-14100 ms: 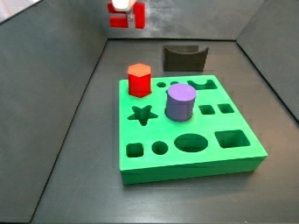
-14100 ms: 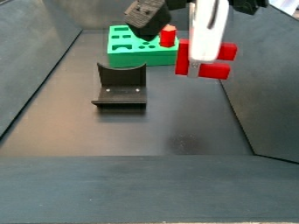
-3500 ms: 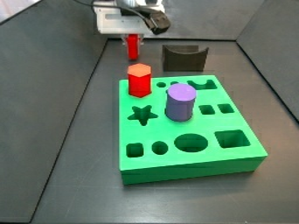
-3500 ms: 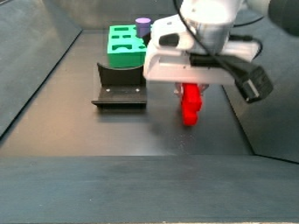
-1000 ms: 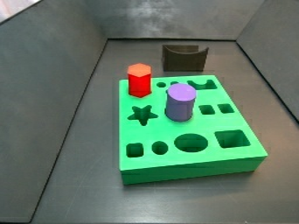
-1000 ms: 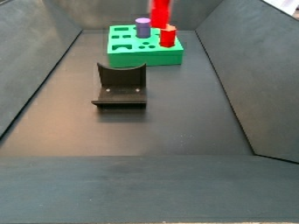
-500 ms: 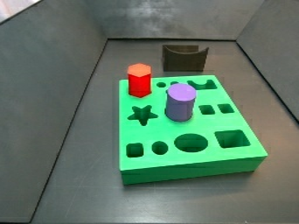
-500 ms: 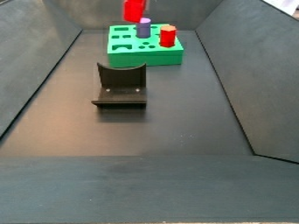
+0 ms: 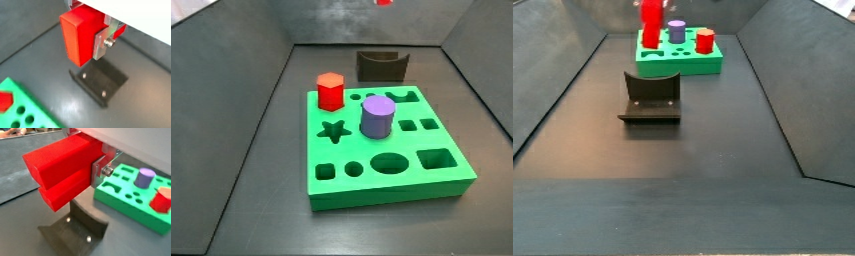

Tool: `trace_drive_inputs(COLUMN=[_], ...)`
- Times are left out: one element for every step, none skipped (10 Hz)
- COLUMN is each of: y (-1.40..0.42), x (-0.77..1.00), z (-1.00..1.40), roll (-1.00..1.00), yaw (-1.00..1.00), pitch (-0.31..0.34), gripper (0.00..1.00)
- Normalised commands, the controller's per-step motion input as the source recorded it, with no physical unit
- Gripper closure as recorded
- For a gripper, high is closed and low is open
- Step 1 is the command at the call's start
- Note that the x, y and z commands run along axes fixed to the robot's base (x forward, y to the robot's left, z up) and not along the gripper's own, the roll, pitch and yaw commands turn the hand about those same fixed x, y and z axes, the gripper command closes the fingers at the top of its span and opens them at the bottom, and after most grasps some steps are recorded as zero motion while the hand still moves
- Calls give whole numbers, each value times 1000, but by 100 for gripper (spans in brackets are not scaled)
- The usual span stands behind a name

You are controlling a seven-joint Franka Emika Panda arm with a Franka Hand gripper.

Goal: Pick up the double-square object. Move up. Rotate the double-square object. Place the double-square object on the fixture. Regrasp the double-square object. Move to above the board. Insert the double-square object.
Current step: Place the double-square object on the fixture.

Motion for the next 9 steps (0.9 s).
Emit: trace_drive_inputs(y=[-62,-13,18,27,34,41,41,30,26], x=[239,113,14,8,39,56,68,62,48], z=[-82,-25,-13,-12,-11,-12,-14,-4,3], roll=[-1000,-1000,-1000,-1000,-831,-654,-418,-280,-206], yaw=[25,1,-38,-78,-115,-129,-137,-131,-124], pitch=[191,208,199,187,165,145,104,73,39], gripper=[100,100,100,100,100,100,100,100,100])
